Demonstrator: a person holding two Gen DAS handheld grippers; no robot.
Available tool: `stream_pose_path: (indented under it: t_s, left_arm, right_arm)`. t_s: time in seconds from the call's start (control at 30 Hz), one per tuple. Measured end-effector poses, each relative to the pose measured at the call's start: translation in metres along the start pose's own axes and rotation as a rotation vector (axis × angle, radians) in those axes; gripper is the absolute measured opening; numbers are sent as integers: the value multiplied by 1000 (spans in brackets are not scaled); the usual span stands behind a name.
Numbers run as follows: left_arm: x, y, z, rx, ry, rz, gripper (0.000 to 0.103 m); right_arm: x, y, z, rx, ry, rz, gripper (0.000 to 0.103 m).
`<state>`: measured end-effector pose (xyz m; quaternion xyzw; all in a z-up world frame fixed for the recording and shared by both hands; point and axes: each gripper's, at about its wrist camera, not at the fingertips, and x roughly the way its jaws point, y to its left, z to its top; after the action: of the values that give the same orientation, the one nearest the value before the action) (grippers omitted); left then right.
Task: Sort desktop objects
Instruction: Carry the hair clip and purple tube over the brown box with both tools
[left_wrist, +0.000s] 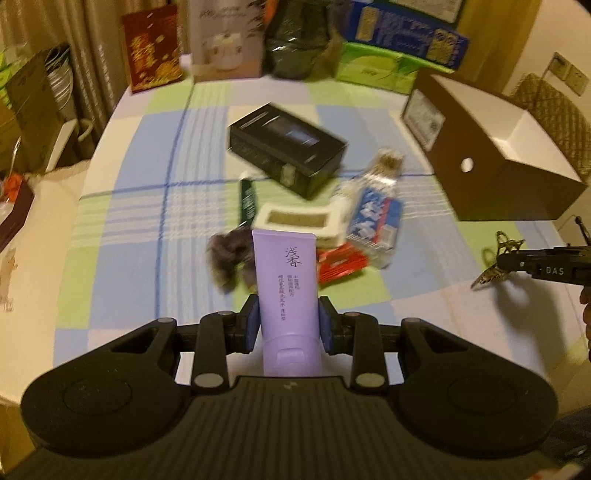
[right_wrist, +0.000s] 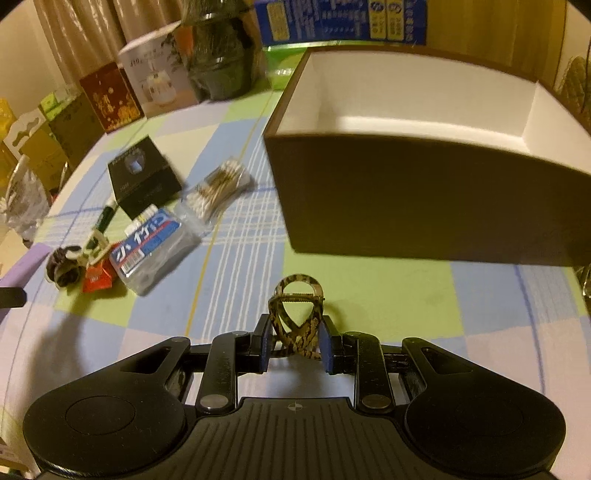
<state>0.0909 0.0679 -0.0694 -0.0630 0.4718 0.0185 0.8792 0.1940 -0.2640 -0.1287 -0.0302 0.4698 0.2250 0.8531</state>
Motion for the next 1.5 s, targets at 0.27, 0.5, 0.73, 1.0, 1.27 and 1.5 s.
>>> stream_pose_path:
  t_s: [0.27,0.5,0.73,1.0,1.27,1.5]
  left_arm:
    - [-4,-48,18,65,-42,-44,28]
    - [-3,-92,34,125,-72,-82,28]
    - [0,-143,56,194,-115,-132,28]
    - [7,-201,86,247,-167,-189,28]
    - [21,-249,119,255,-196,-212,28]
    - [41,-280,146,242,-202,-201,28]
  right_arm:
    - [-31,-26,3,18,-54,12,23]
    - [-57,-48,7,19,-98,28,23]
    - [-83,-74,15,16,-145,33,23]
    - [-109,-108,30,14,-198,39,23]
    - [-121,-142,61,-8,-251,44,23]
    - [-115,-166,93,-39,-284,51,23]
